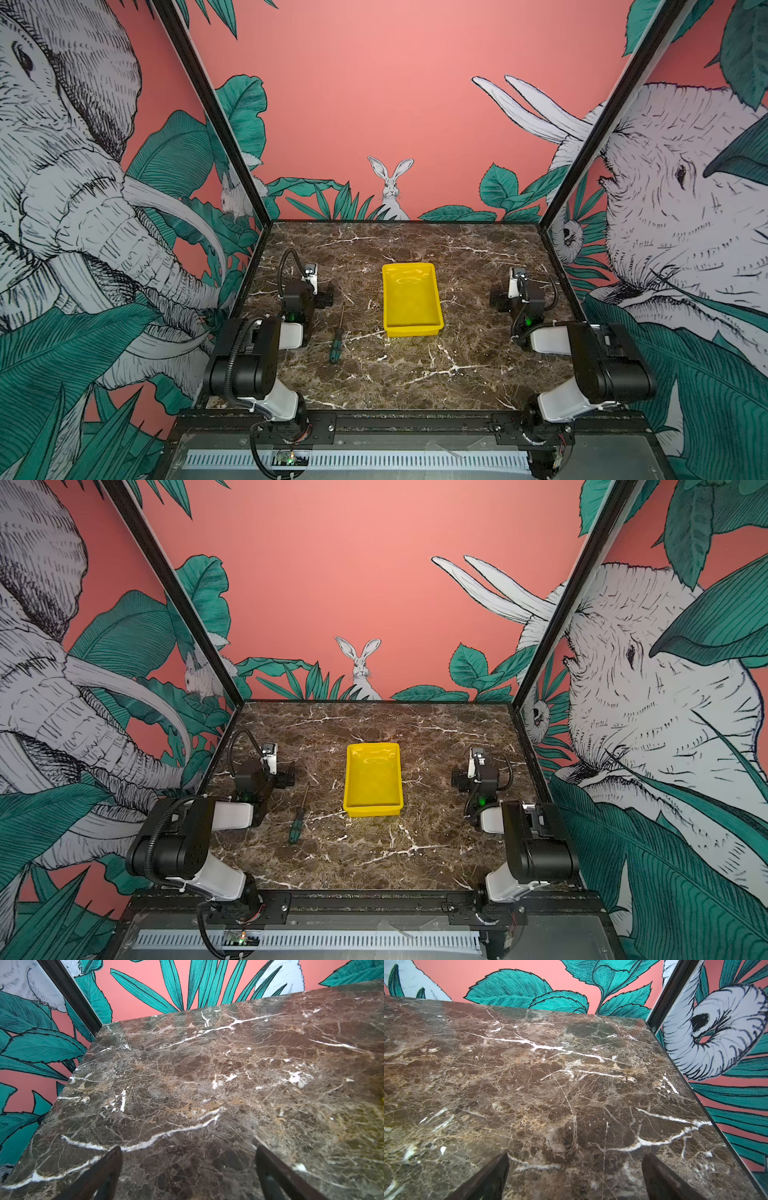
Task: Put the screwdriver in the bin
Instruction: Pick up the screwdriver from the middle-left of the table.
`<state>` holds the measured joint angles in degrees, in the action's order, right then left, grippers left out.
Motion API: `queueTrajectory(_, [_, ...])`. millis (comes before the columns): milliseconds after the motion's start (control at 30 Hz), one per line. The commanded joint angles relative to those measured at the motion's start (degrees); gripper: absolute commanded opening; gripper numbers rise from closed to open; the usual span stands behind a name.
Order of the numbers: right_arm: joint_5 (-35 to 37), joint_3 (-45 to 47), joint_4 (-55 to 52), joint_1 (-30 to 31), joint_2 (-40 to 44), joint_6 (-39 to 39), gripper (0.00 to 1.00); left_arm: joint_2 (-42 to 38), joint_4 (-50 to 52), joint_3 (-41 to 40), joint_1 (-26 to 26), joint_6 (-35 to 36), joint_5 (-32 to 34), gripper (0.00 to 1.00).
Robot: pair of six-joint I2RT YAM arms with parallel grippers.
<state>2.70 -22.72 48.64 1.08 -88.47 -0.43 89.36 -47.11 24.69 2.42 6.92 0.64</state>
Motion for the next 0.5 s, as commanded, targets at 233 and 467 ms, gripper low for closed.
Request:
queueTrajectory(233, [-0.24, -0.04, 2.86, 0.24, -0.39, -0.01, 0.99, -0.48, -1.75, -0.69, -0.51, -0.4, -0.12, 1.0])
queueTrajectory(467, [-0.24, 0.01, 2.88, 0.24, -0.39, -0.01, 0.99, -0.51, -1.75, -0.69, -0.37, -0.35, -0.12, 1.0])
